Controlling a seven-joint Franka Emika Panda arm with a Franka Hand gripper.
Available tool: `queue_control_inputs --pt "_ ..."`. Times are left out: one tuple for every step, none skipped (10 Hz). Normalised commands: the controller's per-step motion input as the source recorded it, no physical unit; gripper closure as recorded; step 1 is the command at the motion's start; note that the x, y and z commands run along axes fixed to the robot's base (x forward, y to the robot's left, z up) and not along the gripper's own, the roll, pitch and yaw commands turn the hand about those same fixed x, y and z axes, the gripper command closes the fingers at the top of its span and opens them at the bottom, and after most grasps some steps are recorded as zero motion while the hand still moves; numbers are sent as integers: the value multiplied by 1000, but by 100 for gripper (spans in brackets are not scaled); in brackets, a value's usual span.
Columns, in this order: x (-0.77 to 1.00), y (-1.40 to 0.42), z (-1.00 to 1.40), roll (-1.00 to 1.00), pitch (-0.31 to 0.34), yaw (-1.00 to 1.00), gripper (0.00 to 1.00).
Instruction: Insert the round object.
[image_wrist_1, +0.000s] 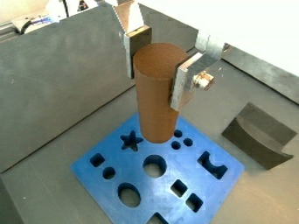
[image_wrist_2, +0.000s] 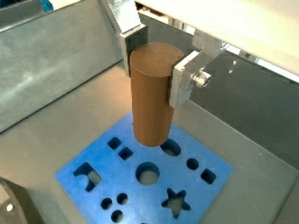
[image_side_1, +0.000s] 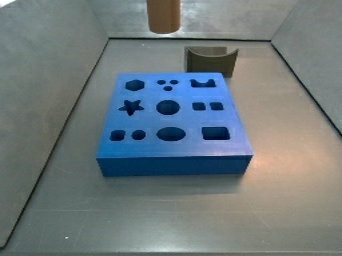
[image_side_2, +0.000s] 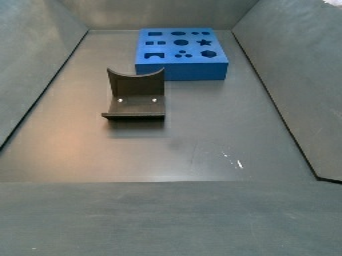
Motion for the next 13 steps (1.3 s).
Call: queue_control_inputs --pt "-26 0 -1000 10 -1 0 100" --pt "6 0 -1000 0 -36 0 100" --pt "26 0 -1000 0 -43 0 100" --pt "209 9 -1000 0 -13 0 100" --pt "237 0 -1000 0 0 0 100" --pt "297 0 -851 0 -23 0 100" --pt "97 0 -771 9 -50 0 100" --pt "-3 0 -626 53 -43 -9 100" --pt "-94 17 -423 17 -27 -11 100" --pt "-29 29 -331 0 0 -6 100" --pt "0 26 -269 0 0 0 100" --pt "0 40 -254 -1 0 0 100" --pt "0 54 -226 0 0 0 100"
